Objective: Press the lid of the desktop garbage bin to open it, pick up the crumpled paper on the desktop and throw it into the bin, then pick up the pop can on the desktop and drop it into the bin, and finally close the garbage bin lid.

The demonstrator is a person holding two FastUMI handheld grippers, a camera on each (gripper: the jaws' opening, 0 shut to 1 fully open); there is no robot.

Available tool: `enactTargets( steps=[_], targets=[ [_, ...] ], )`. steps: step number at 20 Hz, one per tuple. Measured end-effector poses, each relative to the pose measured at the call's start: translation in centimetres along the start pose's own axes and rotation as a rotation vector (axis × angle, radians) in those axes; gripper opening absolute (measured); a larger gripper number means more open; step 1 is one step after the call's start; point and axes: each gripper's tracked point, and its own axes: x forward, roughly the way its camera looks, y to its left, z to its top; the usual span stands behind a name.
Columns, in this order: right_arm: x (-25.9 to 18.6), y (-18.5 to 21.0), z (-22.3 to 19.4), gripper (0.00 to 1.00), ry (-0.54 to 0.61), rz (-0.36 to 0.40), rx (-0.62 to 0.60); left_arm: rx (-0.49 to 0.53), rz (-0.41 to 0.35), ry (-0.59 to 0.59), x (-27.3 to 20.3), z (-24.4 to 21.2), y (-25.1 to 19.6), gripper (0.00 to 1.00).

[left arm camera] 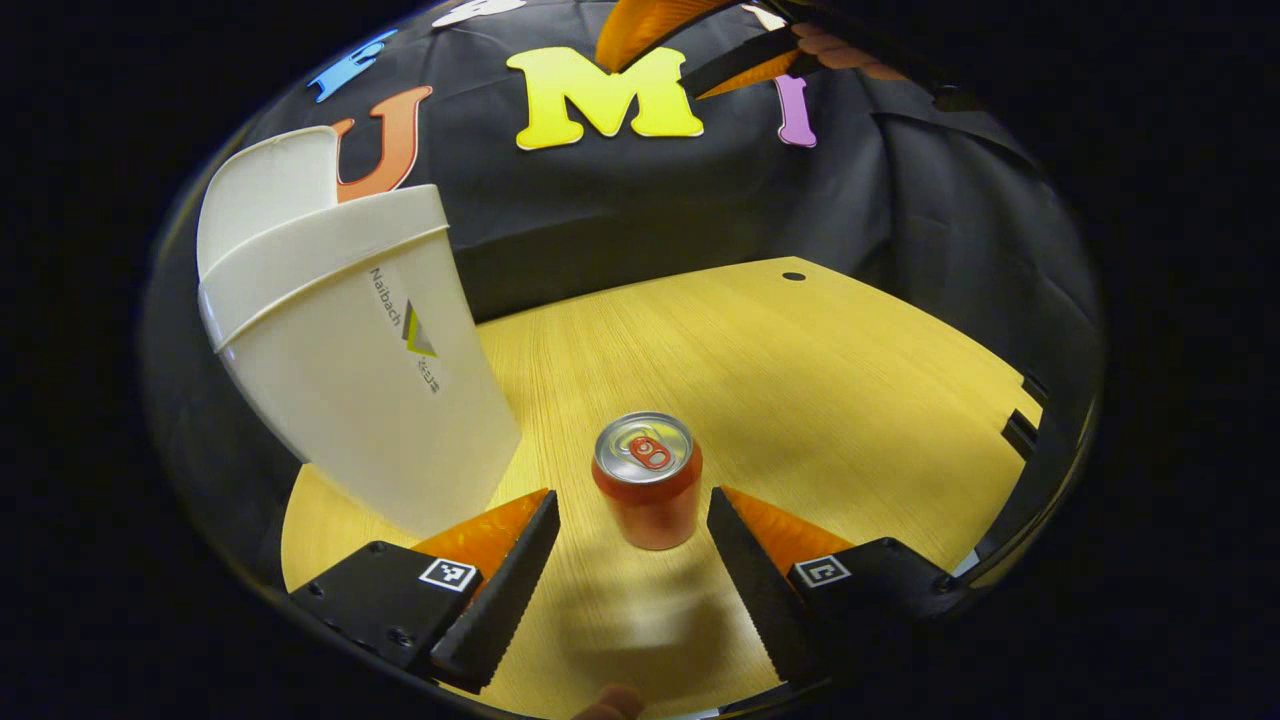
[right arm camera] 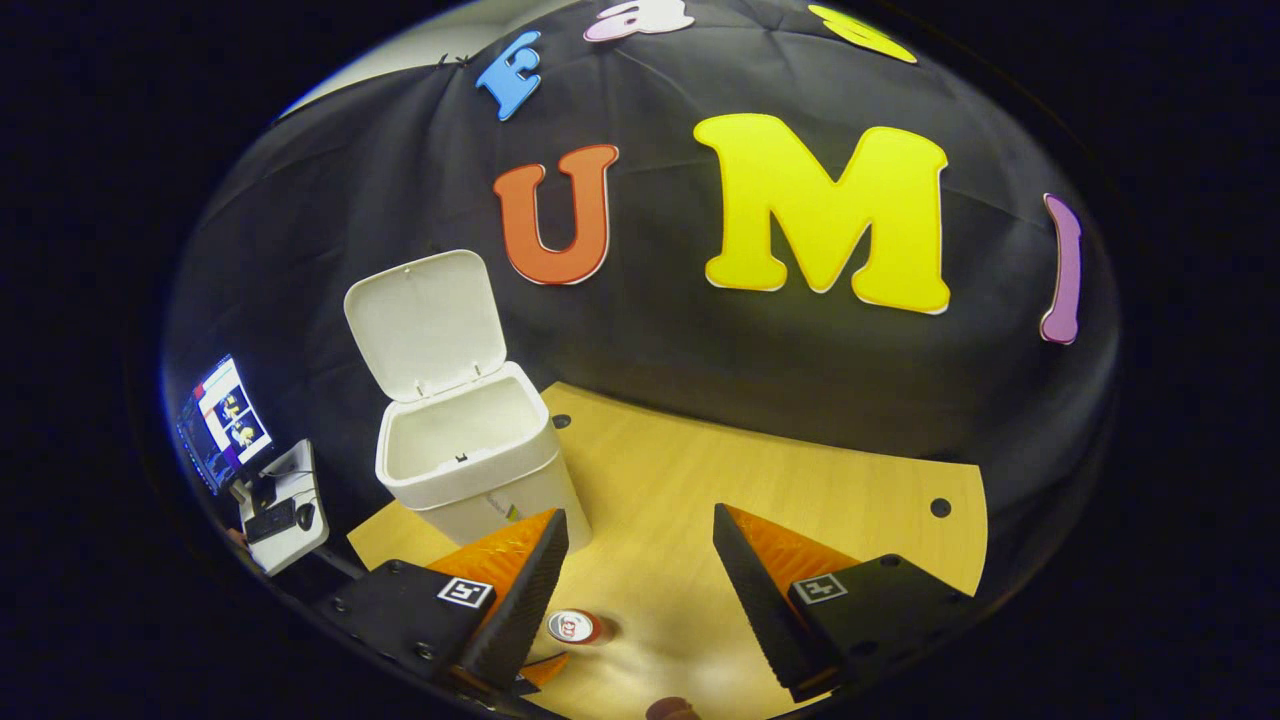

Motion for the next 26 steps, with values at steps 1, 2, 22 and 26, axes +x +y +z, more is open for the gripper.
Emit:
enactTargets(
  steps=[1,2,22,26],
  targets=[
    [-0.4,-0.6,-0.7,0.93,0.010,-0.009,0.006,-0.009,0.000,0.005,0.6,-0.3,0.0,0.99],
    [-0.6,-1.2,-1.4,0.93,0.022,-0.023,0.012,-0.013,-0.003,0.009,1.2,-0.6,-0.1,0.99],
    [-0.4,-3.3,-7.6,0.92,0.160,-0.060,-0.011,-0.070,-0.030,0.044,7.5,-2.4,-0.7,0.96],
    [-0.5,-4.0,-8.5,0.92,0.185,-0.057,-0.014,-0.092,-0.030,0.067,8.4,-2.9,-0.9,0.91]
  ],
)
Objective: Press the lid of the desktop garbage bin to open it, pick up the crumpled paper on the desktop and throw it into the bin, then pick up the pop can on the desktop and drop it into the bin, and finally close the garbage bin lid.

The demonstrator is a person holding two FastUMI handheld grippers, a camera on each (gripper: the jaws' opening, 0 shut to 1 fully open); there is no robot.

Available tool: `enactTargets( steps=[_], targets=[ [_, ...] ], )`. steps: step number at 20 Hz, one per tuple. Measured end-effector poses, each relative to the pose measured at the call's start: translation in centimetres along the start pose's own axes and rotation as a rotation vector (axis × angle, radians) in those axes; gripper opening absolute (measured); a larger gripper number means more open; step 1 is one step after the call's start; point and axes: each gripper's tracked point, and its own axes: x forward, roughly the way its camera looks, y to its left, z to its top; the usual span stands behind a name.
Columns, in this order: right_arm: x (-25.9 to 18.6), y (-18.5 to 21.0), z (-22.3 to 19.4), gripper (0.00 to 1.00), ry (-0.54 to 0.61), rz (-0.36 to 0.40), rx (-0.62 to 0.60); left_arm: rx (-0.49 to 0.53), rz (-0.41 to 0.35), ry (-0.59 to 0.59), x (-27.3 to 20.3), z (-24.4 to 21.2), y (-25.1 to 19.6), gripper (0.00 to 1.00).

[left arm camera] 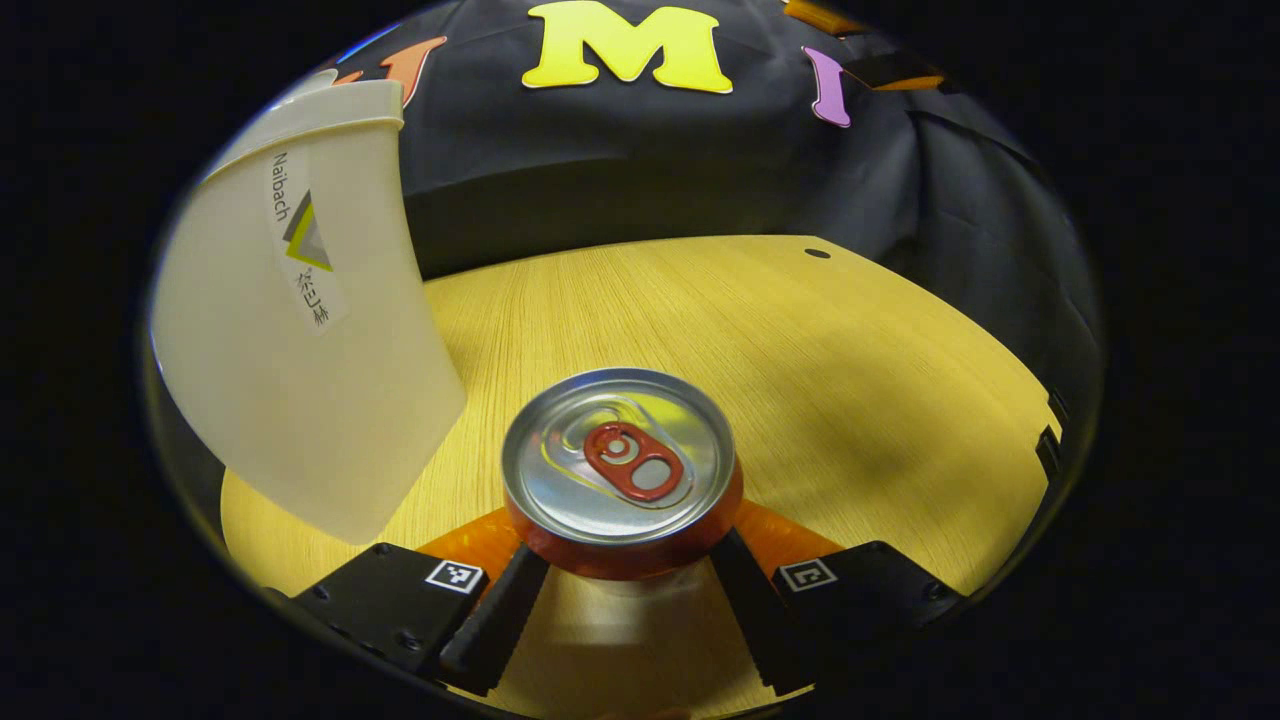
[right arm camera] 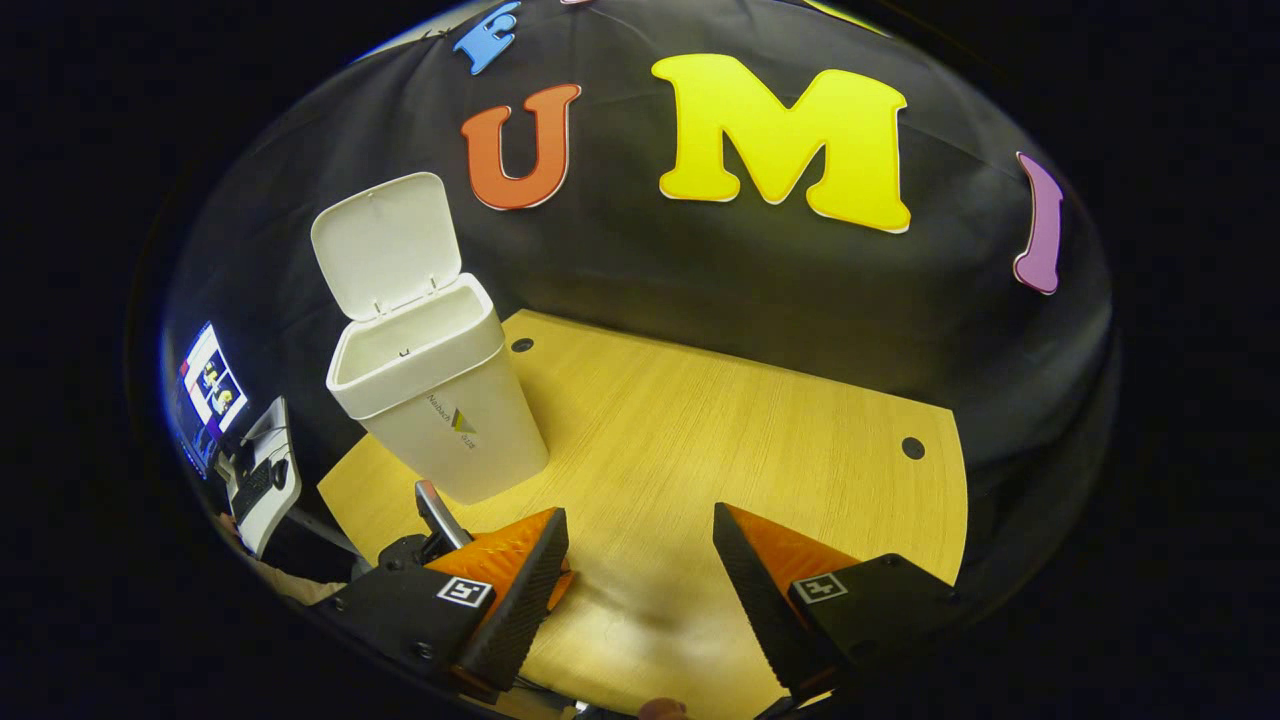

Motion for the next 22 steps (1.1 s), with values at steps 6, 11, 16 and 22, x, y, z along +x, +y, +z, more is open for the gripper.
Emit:
enactTargets(
  steps=[6,11,16,22],
  targets=[
    [0.0,-0.7,-1.3,0.92,0.011,0.033,-0.021,0.012,0.007,0.033,-1.1,-0.1,-0.6,0.87],
    [-0.8,-1.1,-4.0,0.92,0.041,0.060,0.032,-0.029,0.021,0.050,-4.1,1.2,-1.5,0.87],
    [-1.5,-1.7,-6.7,0.93,0.067,0.079,0.056,-0.041,0.057,0.031,-8.5,5.3,-1.7,0.87],
    [-1.1,-1.4,-8.7,0.92,0.068,0.099,0.095,-0.149,0.079,0.044,-14.3,10.7,-0.4,0.87]
  ],
)
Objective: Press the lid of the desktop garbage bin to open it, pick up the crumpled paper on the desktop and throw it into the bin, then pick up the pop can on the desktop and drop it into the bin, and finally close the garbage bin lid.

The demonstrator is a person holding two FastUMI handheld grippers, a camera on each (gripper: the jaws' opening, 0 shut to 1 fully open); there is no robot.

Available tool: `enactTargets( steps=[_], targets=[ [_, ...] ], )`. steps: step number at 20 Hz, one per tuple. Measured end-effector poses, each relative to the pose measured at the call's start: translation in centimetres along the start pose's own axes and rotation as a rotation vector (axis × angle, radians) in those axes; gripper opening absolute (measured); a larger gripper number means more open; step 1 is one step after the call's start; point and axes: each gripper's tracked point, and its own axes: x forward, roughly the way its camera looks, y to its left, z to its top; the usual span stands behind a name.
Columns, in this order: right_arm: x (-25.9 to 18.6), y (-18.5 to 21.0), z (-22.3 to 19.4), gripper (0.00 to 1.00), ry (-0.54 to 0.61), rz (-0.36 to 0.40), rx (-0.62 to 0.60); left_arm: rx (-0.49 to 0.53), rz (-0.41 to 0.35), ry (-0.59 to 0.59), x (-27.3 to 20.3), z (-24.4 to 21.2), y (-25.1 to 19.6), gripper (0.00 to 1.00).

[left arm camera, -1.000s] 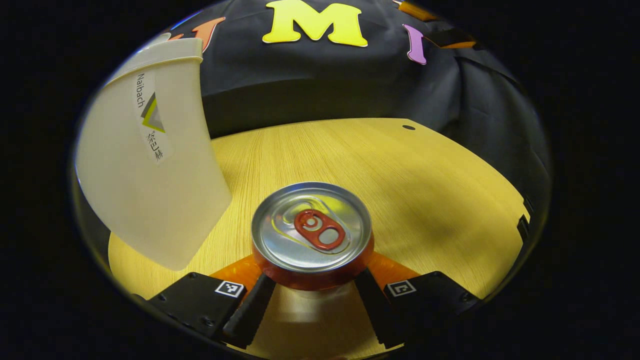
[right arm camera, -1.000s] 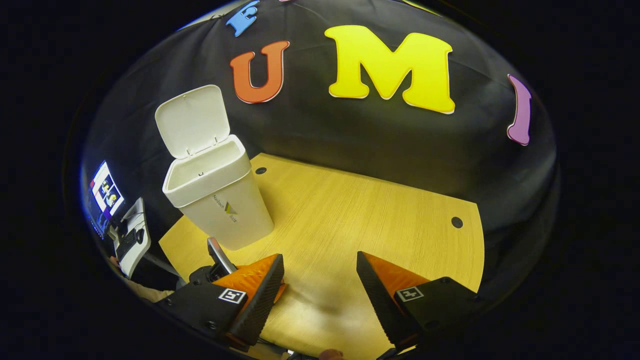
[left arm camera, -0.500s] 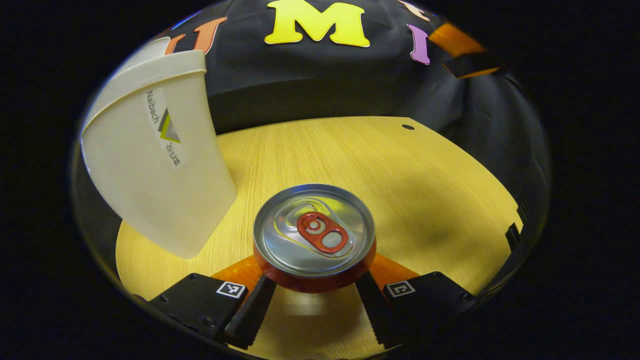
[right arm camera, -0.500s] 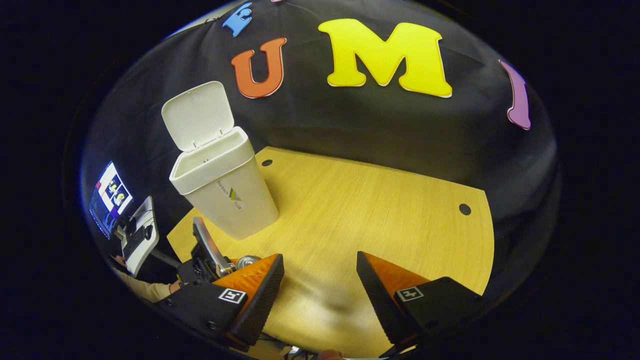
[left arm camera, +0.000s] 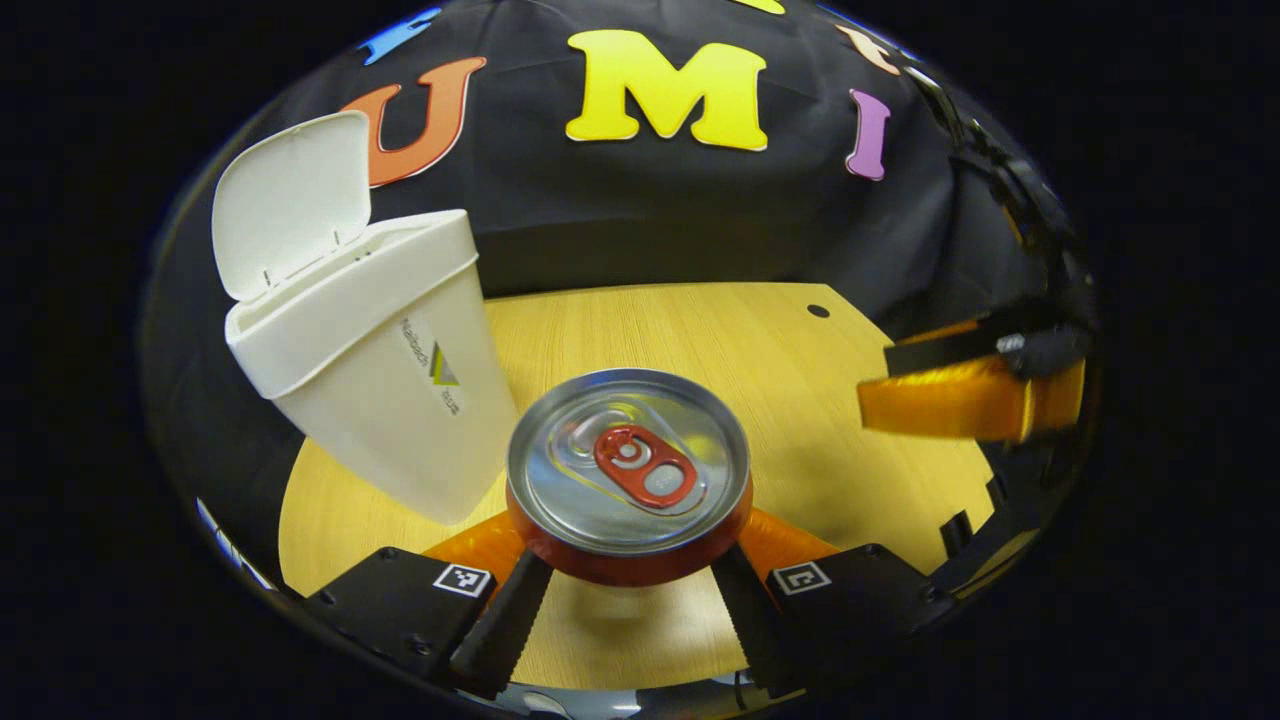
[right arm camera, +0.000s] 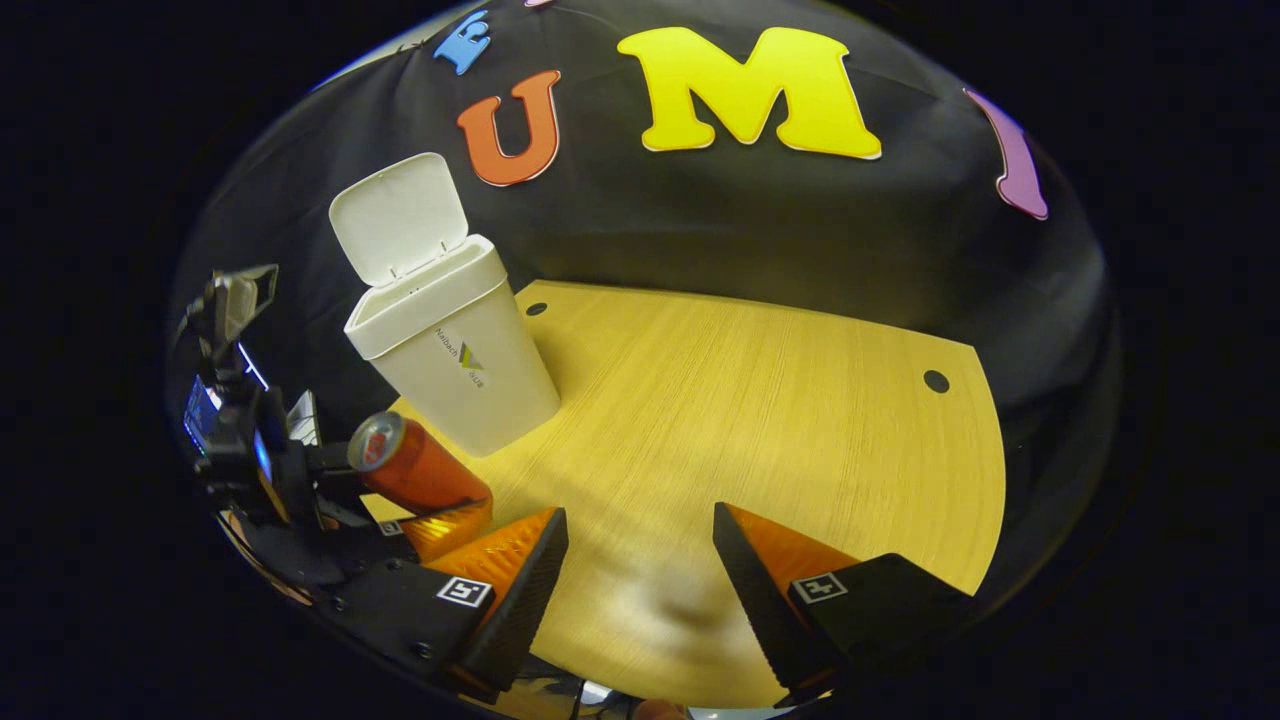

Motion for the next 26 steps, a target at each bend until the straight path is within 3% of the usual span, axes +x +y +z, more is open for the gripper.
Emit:
enactTargets(
  steps=[3,7,10,15,22,26],
  targets=[
    [0.4,0.3,-1.1,0.91,0.014,0.009,0.004,-0.043,0.033,0.005,-2.1,2.8,2.0,0.87],
    [0.7,0.0,-1.6,0.93,0.016,-0.004,0.005,0.024,0.088,0.009,-4.4,7.4,5.3,0.86],
    [0.7,-0.2,-2.2,0.91,0.032,-0.010,0.037,0.005,0.098,-0.013,-4.7,11.1,7.6,0.86],
    [0.8,-0.2,-2.9,0.93,0.046,-0.039,0.057,0.051,0.200,-0.071,-3.4,16.0,14.2,0.86],
    [0.8,-0.3,-4.0,0.93,0.089,-0.088,0.077,-0.050,0.294,-0.060,0.9,17.4,22.2,0.86],
    [1.3,0.1,-4.3,0.93,0.111,-0.112,0.075,-0.116,0.286,-0.015,4.4,16.1,24.1,0.86]
  ],
)
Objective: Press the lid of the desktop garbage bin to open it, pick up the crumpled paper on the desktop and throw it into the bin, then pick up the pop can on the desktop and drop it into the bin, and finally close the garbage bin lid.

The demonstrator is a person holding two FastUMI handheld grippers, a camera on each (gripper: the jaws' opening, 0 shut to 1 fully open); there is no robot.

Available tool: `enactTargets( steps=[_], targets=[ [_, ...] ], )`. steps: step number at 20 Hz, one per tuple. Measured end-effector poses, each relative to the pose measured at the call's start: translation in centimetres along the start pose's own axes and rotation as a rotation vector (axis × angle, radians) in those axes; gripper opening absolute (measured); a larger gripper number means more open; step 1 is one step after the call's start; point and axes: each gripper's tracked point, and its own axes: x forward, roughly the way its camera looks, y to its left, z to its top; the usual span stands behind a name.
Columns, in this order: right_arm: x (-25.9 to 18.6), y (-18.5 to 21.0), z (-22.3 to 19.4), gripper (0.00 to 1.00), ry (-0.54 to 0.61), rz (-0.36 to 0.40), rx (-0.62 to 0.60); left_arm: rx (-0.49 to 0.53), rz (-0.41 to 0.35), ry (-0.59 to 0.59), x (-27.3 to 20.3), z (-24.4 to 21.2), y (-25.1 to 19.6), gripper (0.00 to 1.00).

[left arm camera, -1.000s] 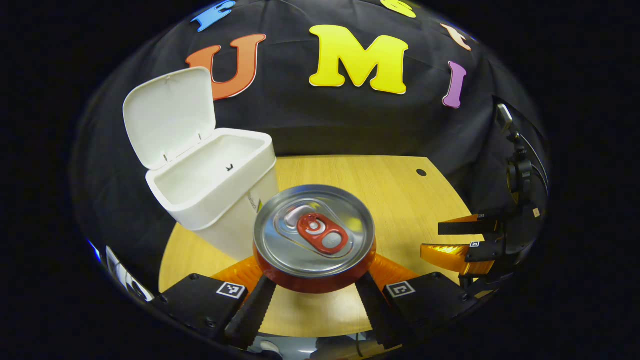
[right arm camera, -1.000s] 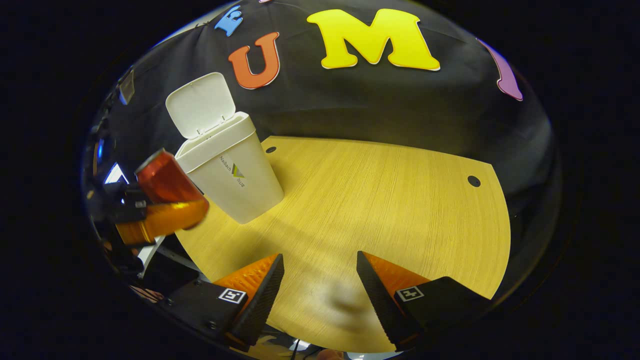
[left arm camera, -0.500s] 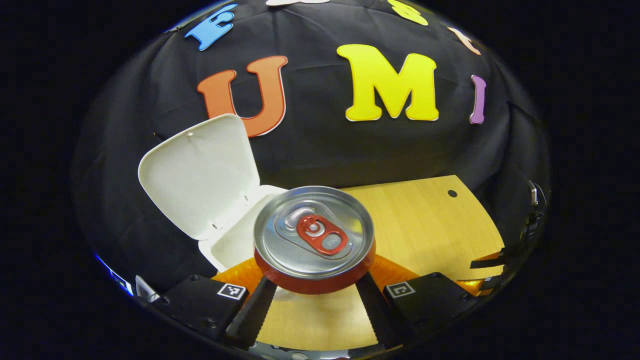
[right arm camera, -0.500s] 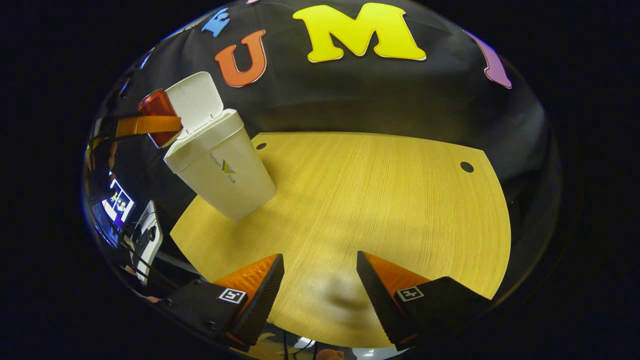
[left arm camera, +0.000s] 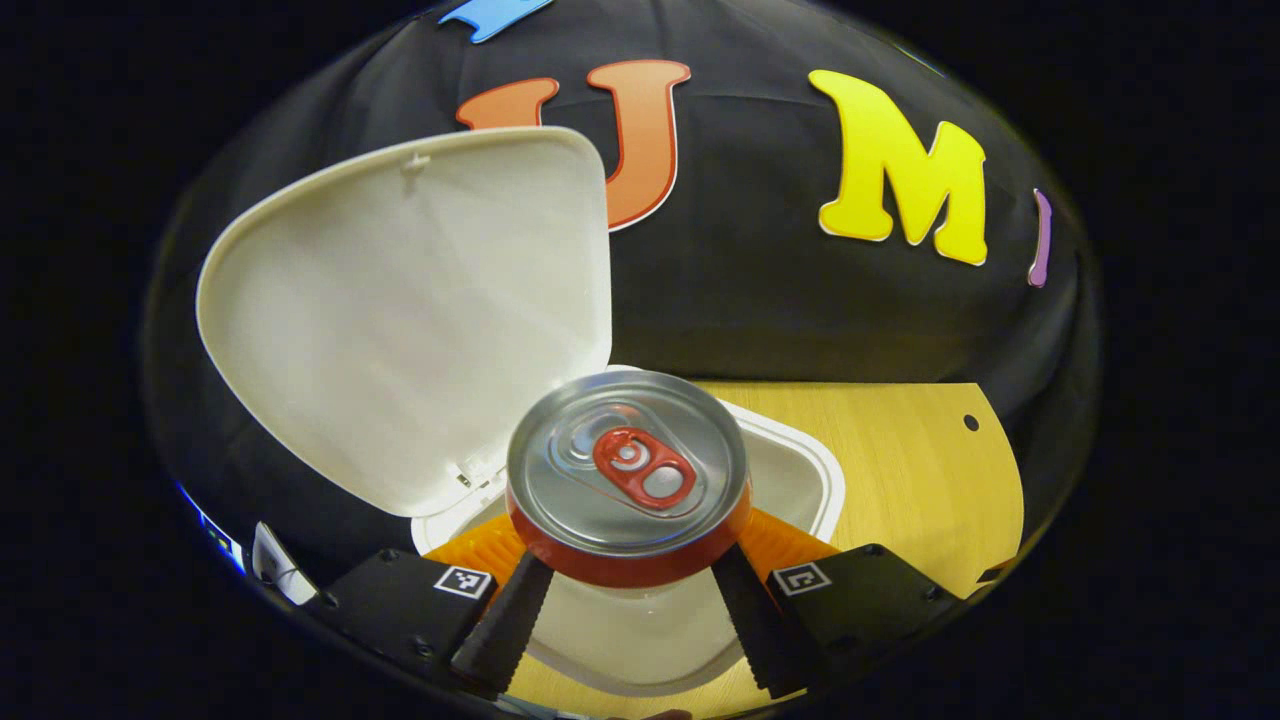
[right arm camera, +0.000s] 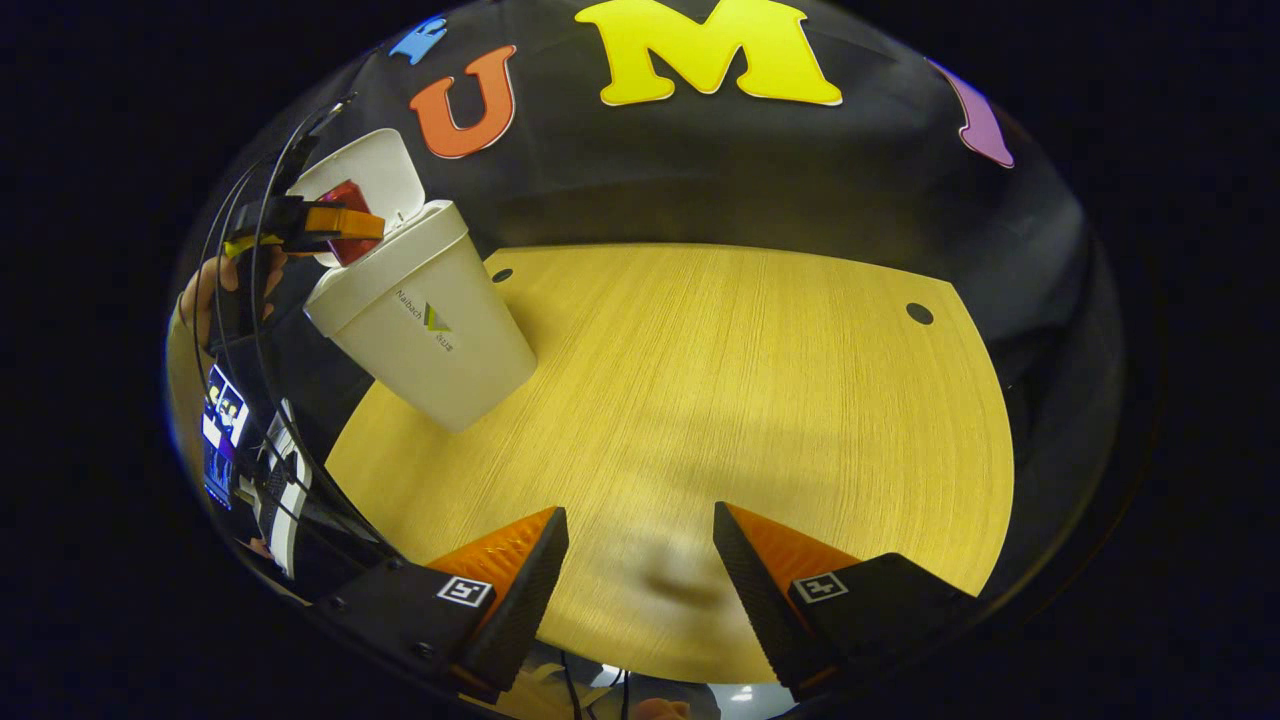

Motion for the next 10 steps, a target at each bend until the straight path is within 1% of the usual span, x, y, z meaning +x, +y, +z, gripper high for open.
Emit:
enactTargets(
  steps=[3,5,7,10],
  targets=[
    [0.1,-0.1,0.1,0.93,0.007,-0.013,0.001,-0.016,0.013,0.015,1.4,-0.4,0.2,0.86],
    [0.3,-0.1,-0.1,0.93,0.014,-0.017,0.003,-0.029,-0.004,0.030,1.6,-0.8,0.0,0.86],
    [0.6,-0.2,-0.2,0.93,0.021,-0.019,0.005,-0.055,-0.001,0.039,1.9,-1.3,-0.1,0.87],
    [0.9,0.4,-0.1,0.93,0.022,0.004,0.003,-0.085,-0.003,0.024,1.5,-1.3,-0.5,0.87]
  ],
)
